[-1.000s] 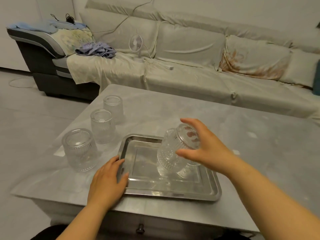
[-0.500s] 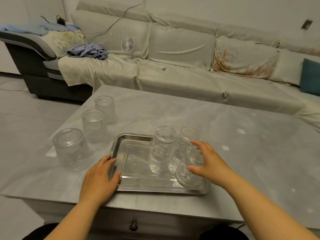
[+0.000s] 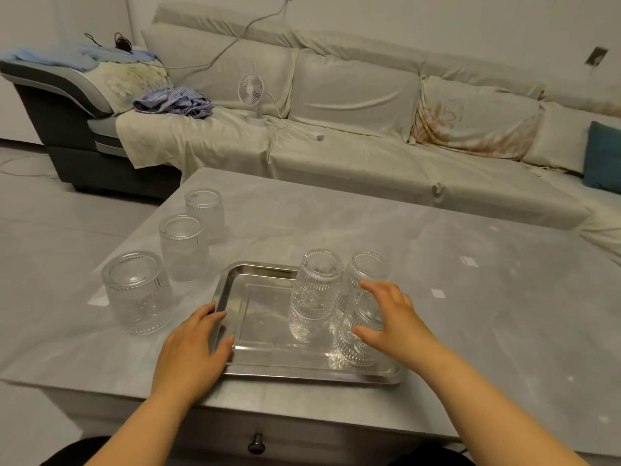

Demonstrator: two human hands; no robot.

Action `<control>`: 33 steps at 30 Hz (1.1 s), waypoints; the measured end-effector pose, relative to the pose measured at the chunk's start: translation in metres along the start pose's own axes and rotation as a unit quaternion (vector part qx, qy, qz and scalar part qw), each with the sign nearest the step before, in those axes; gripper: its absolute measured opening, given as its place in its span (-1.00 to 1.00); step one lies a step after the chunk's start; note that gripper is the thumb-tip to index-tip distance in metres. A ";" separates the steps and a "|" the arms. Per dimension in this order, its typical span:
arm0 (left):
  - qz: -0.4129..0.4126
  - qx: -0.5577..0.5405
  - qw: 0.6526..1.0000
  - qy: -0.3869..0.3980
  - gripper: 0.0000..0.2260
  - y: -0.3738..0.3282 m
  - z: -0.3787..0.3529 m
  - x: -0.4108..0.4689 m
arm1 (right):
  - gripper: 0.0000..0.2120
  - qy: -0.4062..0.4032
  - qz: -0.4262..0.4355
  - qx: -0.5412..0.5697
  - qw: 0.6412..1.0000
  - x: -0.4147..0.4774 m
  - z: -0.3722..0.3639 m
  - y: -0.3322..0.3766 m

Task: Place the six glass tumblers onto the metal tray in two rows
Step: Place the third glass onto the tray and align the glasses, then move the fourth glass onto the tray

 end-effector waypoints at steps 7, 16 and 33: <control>0.008 -0.045 0.999 -0.020 -0.68 0.008 0.008 -0.008 | -0.33 -0.029 0.008 -0.026 0.999 -0.001 0.009 0.014; 0.076 0.038 0.980 -0.178 -0.71 0.067 0.057 -0.011 | -0.39 -0.048 0.117 -0.002 0.992 0.026 -0.021 0.095; 0.110 0.139 0.973 -0.148 -0.53 0.110 0.061 0.001 | -0.28 0.122 0.206 0.083 0.967 0.069 -0.146 0.244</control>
Point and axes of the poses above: each hand's wrist, its own x-axis towards the middle knuckle, its own z-axis out of the back of the hand, y = z × x, the point moved 1 cm from there along x, towards the middle knuckle, and after that the axes turned 11 degrees about -y, right-handed, at the moved point
